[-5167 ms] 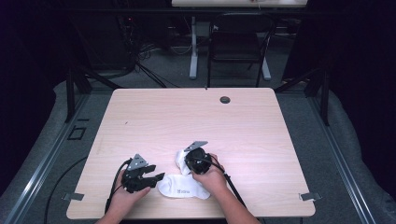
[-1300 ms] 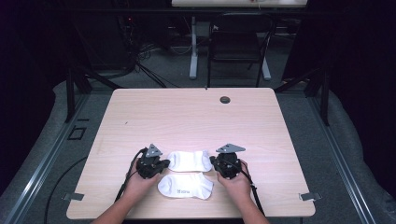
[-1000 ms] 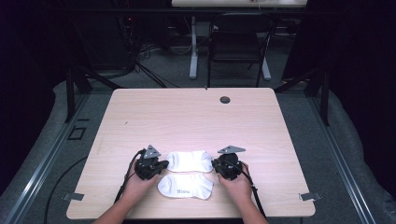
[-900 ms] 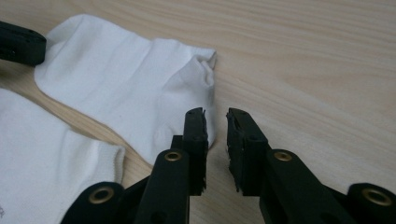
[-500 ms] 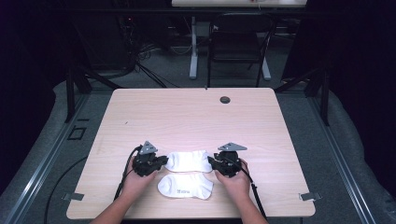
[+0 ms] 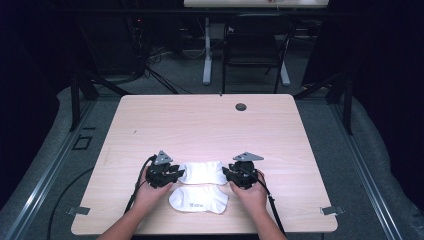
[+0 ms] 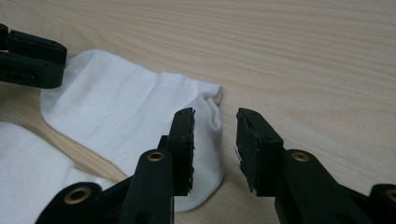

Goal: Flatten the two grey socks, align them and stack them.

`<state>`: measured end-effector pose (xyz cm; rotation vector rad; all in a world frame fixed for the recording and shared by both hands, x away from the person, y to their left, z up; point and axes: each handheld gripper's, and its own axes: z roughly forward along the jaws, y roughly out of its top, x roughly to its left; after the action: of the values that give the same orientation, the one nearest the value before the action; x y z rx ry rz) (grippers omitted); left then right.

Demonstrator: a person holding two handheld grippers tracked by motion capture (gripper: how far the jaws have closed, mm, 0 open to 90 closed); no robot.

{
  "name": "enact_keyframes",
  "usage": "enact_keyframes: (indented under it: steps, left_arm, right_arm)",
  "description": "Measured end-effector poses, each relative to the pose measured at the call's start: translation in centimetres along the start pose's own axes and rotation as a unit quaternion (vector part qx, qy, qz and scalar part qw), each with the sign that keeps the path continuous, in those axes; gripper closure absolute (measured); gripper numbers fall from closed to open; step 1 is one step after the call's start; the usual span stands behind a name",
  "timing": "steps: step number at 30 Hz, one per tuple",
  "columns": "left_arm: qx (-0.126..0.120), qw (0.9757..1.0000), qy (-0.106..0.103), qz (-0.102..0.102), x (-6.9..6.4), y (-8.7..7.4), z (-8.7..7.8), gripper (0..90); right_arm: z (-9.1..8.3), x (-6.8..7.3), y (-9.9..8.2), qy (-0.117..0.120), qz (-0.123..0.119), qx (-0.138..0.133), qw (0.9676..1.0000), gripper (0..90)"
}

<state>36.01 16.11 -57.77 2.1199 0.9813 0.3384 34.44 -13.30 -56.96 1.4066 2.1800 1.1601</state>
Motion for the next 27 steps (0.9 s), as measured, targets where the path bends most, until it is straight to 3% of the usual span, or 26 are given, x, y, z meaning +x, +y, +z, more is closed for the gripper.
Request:
enact_keyframes:
  steps: [7, 10, 15, 19, 27]
  left_arm:
    - [0.004, 0.9999, 0.005, 0.013, -0.2, -0.2, 0.4, 67.1]
    - [-0.001, 0.9998, 0.011, 0.014, -0.2, -0.3, 0.4, 72.3]
    - [-0.002, 0.9999, 0.004, 0.01, 0.1, -0.4, 0.4, 83.2]
    - [-0.002, 1.0, 0.002, 0.007, 0.0, -0.4, 0.4, 86.5]
    - [0.002, 1.0, 0.0, 0.0, 0.1, -0.3, 0.2, 87.5]
  right_arm:
    - [0.3, -0.1, 0.0, 0.003, 0.004, 0.004, 1.0, 66.8]
    - [0.6, -0.1, -0.1, 0.006, 0.002, 0.01, 0.9999, 67.0]
    - [1.0, 0.0, -0.3, 0.0, -0.006, 0.024, 0.9997, 76.0]
    - [1.2, 0.1, -0.3, 0.004, -0.01, 0.033, 0.9994, 85.3]
    - [1.0, 0.3, -0.2, 0.009, -0.012, 0.029, 0.9995, 87.2]
